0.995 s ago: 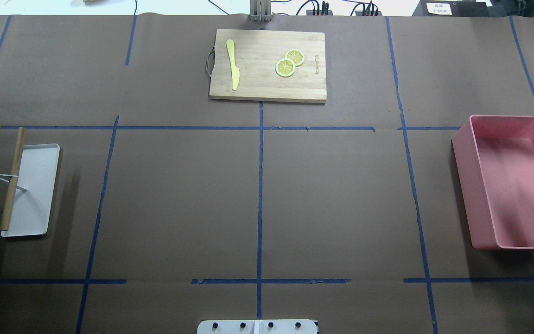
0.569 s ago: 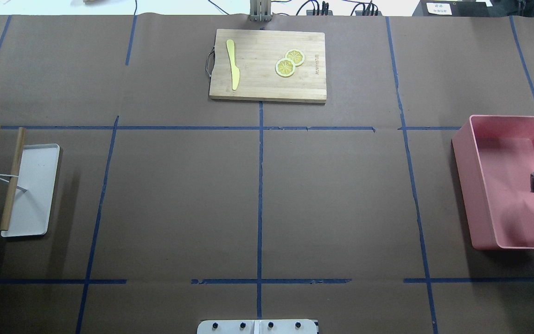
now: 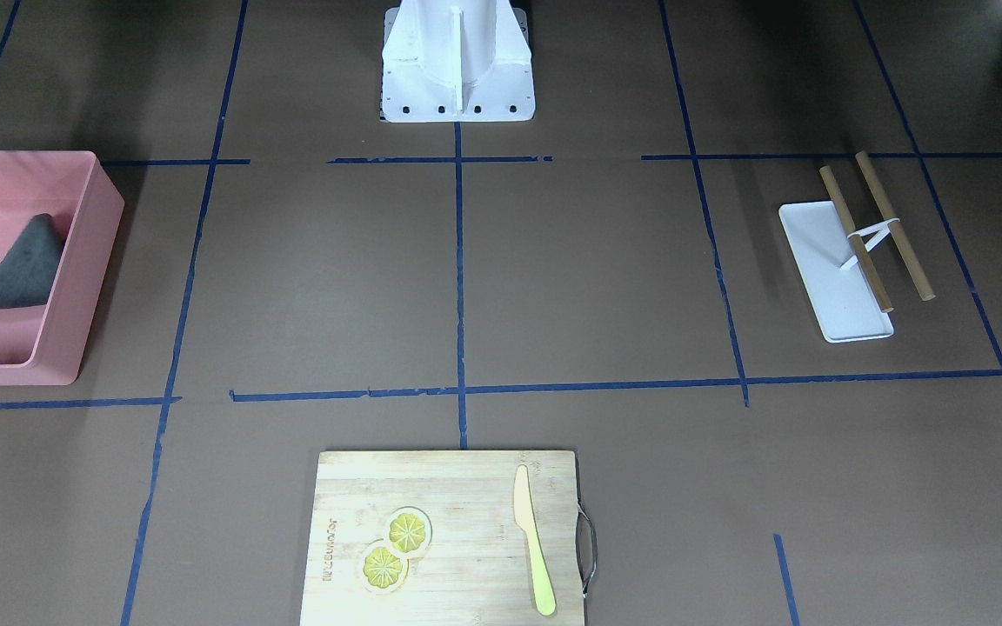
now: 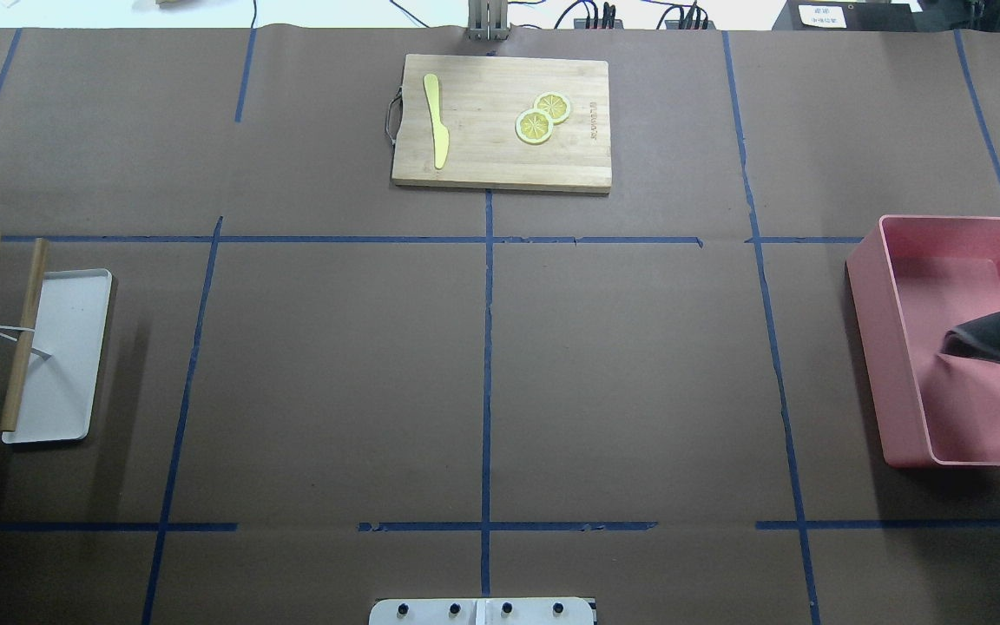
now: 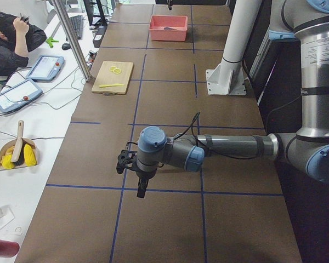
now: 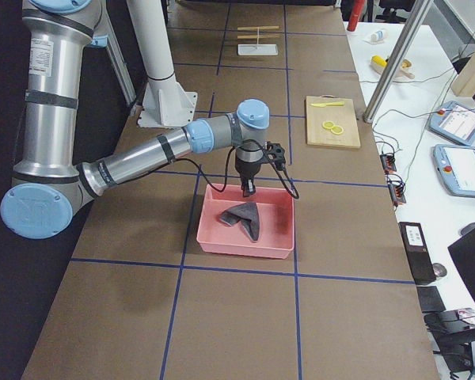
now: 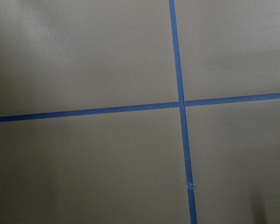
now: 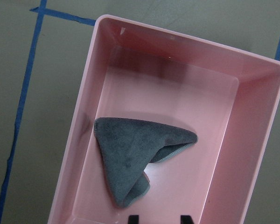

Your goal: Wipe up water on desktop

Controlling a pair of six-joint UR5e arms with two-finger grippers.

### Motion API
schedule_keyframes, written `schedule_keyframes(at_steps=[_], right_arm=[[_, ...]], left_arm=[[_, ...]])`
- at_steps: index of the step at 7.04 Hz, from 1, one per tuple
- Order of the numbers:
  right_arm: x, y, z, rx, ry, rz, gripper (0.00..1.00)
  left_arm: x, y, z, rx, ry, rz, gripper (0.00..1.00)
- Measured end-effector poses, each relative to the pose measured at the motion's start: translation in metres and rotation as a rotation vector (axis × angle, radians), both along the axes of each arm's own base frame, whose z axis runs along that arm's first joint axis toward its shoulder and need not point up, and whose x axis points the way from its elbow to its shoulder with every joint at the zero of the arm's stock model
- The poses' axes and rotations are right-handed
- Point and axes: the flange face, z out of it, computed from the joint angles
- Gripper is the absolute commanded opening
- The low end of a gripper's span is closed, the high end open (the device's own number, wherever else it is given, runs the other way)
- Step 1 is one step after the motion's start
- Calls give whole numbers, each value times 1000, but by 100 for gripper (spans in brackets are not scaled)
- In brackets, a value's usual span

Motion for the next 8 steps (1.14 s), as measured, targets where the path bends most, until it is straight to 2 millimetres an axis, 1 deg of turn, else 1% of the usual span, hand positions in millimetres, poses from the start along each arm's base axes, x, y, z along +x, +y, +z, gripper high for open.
schedule_keyframes(at_steps=[1, 2, 3, 4, 5, 6, 8], right_arm=[[6, -8, 6, -3, 5, 15, 100], [21, -17, 16, -5, 7, 37, 100], [38, -23, 28, 3, 8, 47, 100], [58, -26, 50, 1, 3, 42, 100], [78, -28, 74, -5, -23, 32, 100], [102, -29, 100, -15, -57, 34, 100], [152, -21, 148, -66, -84, 106, 100]], left_arm=[[0, -1, 1, -10, 1, -1, 100], [2, -3, 2, -42, 12, 2, 100], [6, -8, -1, -91, 46, 15, 100], [10, -11, -3, -124, 81, 33, 100], [12, -11, 0, -147, 94, 59, 100], [13, -9, 6, -168, 96, 104, 100], [12, -2, 20, -180, 94, 183, 100]])
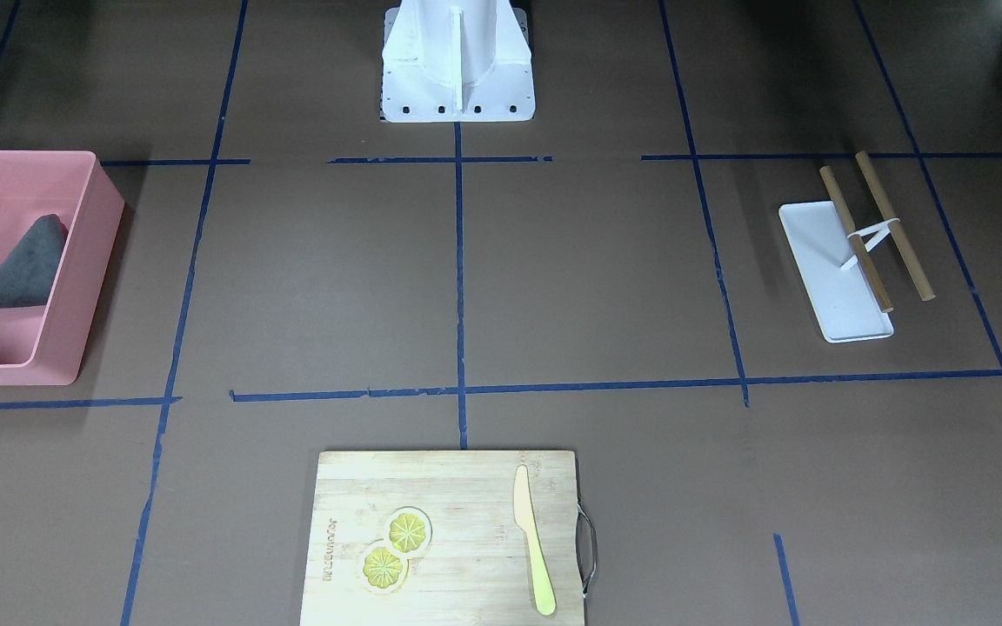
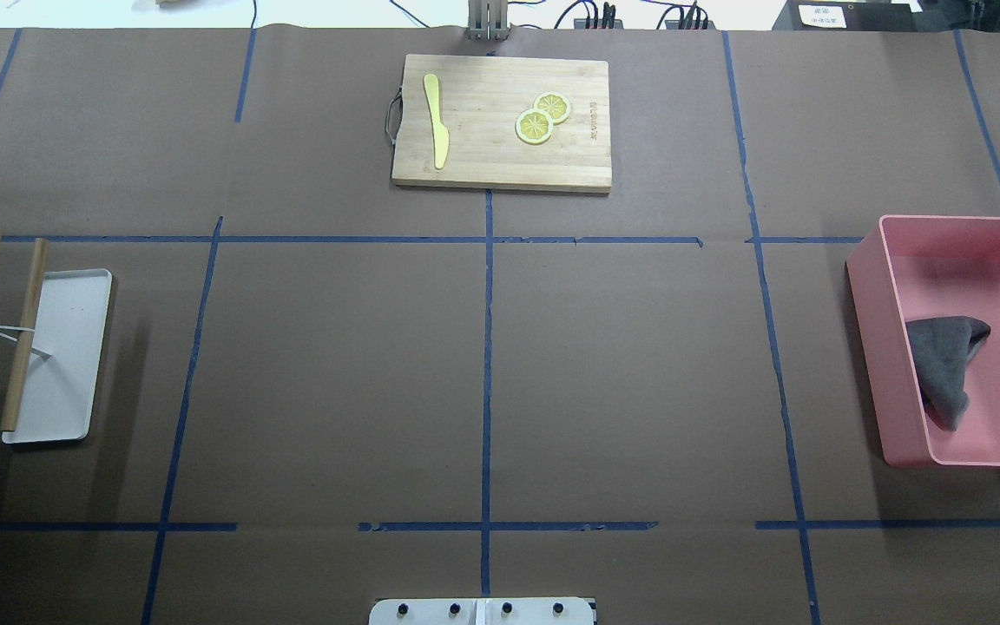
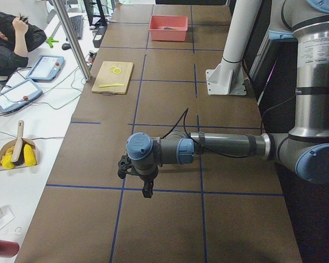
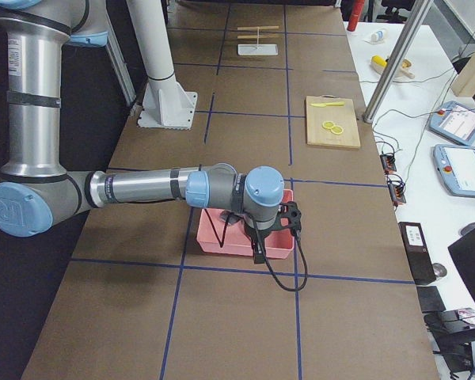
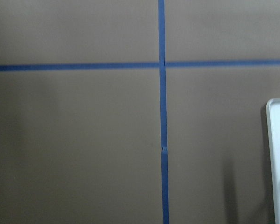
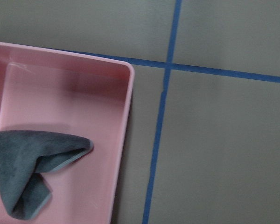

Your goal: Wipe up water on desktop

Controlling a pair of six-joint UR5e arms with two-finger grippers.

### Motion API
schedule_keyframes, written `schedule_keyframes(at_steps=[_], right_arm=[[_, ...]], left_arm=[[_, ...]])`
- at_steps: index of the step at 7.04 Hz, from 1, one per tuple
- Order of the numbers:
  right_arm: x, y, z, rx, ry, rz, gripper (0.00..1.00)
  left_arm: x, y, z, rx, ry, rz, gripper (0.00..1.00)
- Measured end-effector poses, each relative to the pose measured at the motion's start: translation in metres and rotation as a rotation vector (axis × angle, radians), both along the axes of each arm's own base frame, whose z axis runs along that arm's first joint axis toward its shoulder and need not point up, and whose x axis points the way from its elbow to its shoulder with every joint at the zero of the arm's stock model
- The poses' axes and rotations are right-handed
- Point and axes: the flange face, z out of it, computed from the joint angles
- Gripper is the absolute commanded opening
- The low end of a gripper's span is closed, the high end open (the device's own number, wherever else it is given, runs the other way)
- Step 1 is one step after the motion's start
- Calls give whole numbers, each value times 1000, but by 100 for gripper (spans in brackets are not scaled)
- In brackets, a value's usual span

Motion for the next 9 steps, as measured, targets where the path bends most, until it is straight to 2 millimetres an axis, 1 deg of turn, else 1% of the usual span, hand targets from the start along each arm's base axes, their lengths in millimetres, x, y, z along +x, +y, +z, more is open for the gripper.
schedule_keyframes(at_steps=[1, 2, 3, 4, 5, 6, 7, 9], right_arm=[[19, 6, 18, -15, -6, 24, 100], [31, 11, 36, -5, -9, 16, 100], [37, 15, 50, 12, -9, 5, 100], [39, 17, 55, 13, -6, 11, 100], [39, 16, 55, 2, 1, 48, 100], [37, 14, 54, -3, 6, 107, 100], [26, 12, 51, -8, 3, 158, 100], [-1, 6, 47, -33, -12, 191, 100]], left_arm=[[0, 2, 7, -6, 1, 10, 100], [0, 3, 14, -8, 2, 13, 100], [0, 2, 23, -7, 2, 13, 100], [0, 2, 34, -8, 2, 13, 100], [-1, 3, 45, -5, 2, 12, 100], [-1, 3, 56, 2, 1, 11, 100], [-1, 2, 60, 6, 1, 7, 100], [0, -3, 56, 13, 1, 0, 100]])
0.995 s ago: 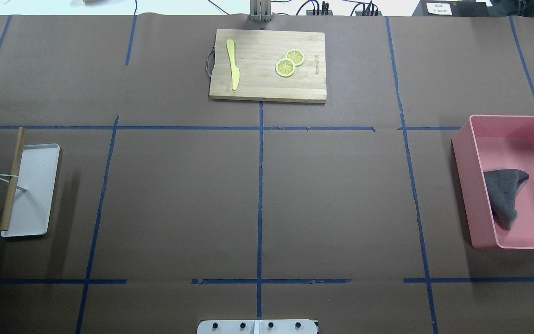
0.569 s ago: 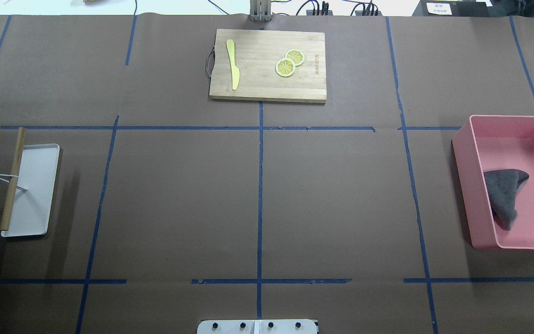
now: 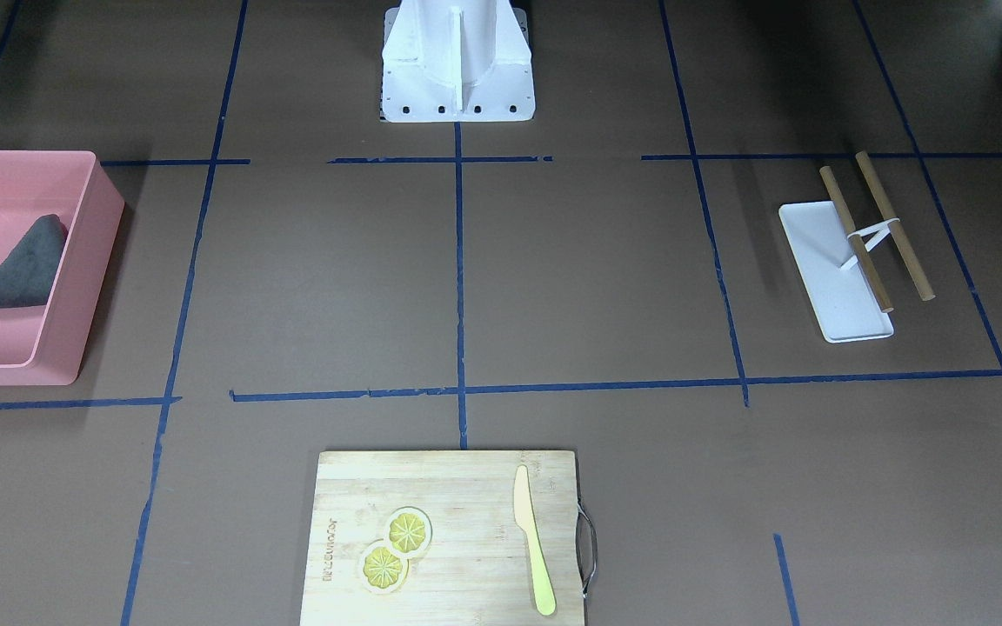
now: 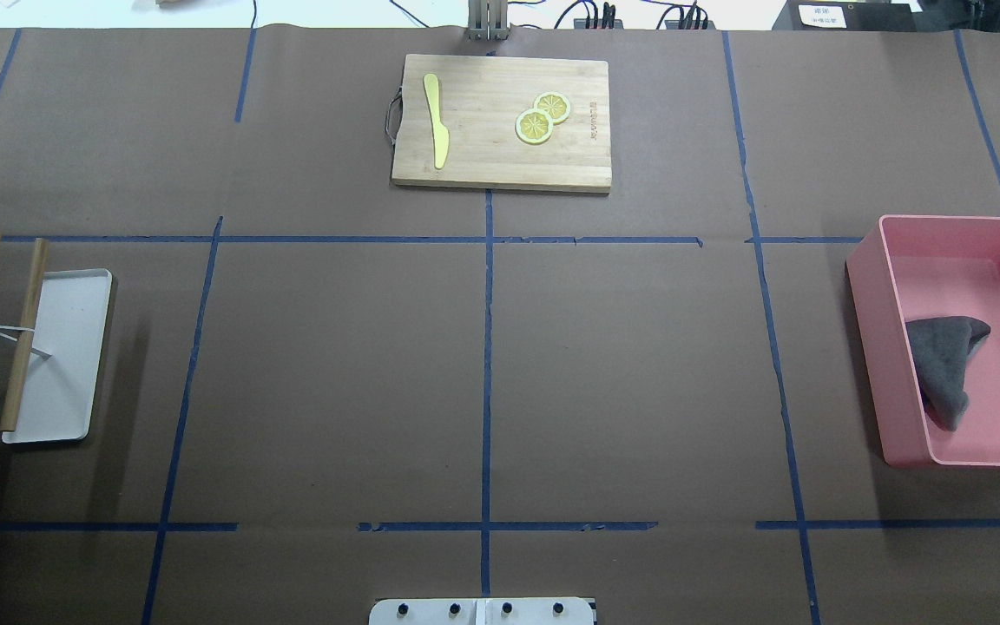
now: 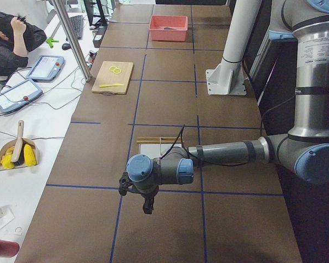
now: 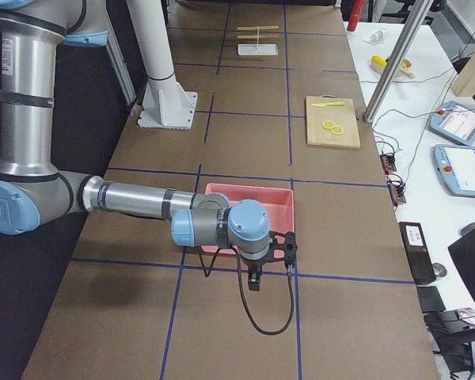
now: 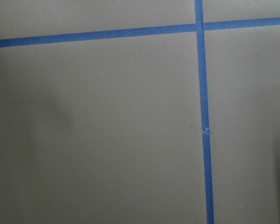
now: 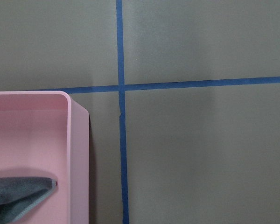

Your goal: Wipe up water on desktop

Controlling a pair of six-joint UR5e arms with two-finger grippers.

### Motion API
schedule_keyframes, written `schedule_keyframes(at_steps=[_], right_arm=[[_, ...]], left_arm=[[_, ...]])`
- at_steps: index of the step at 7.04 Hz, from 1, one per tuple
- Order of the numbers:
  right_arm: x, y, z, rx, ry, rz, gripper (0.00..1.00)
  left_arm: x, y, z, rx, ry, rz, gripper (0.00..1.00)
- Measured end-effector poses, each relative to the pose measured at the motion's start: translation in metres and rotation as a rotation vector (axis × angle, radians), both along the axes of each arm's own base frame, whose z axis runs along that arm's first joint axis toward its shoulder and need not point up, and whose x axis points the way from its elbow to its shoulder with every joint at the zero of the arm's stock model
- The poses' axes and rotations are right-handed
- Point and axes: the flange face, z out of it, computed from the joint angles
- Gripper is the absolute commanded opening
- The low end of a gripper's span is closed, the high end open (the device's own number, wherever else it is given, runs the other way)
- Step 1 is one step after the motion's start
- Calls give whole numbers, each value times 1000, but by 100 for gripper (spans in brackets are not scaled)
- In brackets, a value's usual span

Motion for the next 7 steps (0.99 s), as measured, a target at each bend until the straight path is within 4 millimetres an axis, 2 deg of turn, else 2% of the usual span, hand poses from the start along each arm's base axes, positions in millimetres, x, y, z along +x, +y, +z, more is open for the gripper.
schedule_keyframes(at_steps=[2, 4, 7], right_arm=[[-10, -2, 0, -8, -4, -8, 100], [-12, -3, 0, -10, -4, -9, 100], [-12, -5, 0, -10, -3, -10, 100]], left_arm=[[-1, -3, -3, 1, 1, -4, 100], [-4, -2, -5, -5, 20, -15, 100], [-14, -8, -29, -38, 33, -36, 100]])
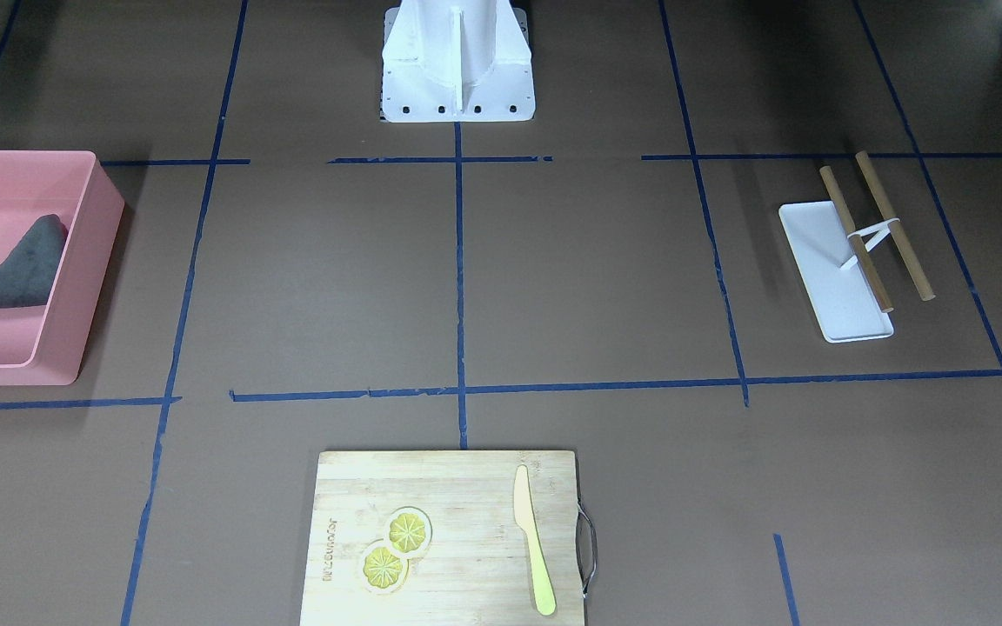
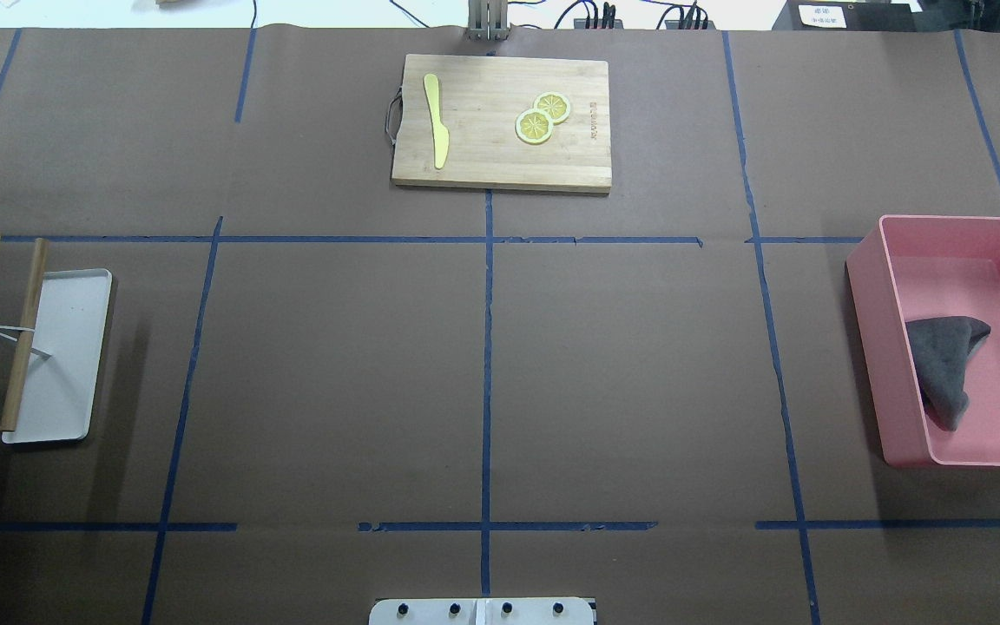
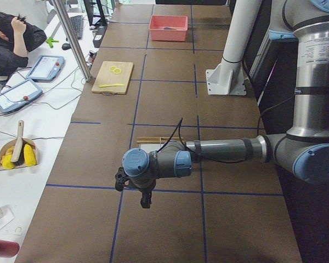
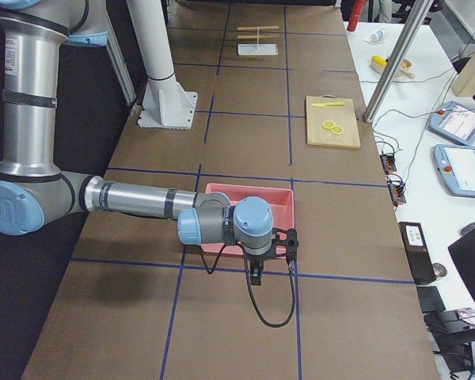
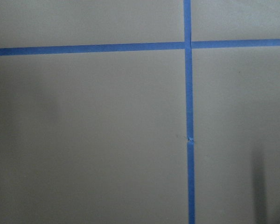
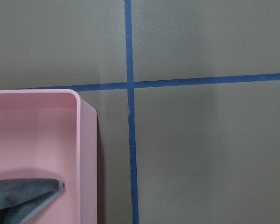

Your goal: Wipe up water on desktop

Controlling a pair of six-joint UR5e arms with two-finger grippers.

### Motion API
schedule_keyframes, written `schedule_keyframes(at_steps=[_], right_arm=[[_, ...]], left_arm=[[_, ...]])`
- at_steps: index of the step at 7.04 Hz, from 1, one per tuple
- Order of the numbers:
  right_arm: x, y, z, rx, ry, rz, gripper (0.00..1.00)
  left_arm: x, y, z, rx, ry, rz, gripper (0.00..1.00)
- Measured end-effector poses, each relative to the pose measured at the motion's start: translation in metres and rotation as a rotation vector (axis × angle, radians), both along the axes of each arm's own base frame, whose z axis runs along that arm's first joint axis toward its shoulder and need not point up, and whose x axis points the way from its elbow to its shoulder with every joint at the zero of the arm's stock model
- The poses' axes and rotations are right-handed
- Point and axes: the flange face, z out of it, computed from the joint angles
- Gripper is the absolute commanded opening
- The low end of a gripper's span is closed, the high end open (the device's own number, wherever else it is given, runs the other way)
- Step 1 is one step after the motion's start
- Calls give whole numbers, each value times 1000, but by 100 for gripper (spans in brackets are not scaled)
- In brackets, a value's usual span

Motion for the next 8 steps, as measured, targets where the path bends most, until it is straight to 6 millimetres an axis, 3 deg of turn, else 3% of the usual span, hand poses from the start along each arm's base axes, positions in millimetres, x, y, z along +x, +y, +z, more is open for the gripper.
schedule_keyframes(at_steps=[8], right_arm=[[0, 0, 2, -2, -1, 0, 100]], left_arm=[[-2, -2, -7, 4, -2, -1, 100]])
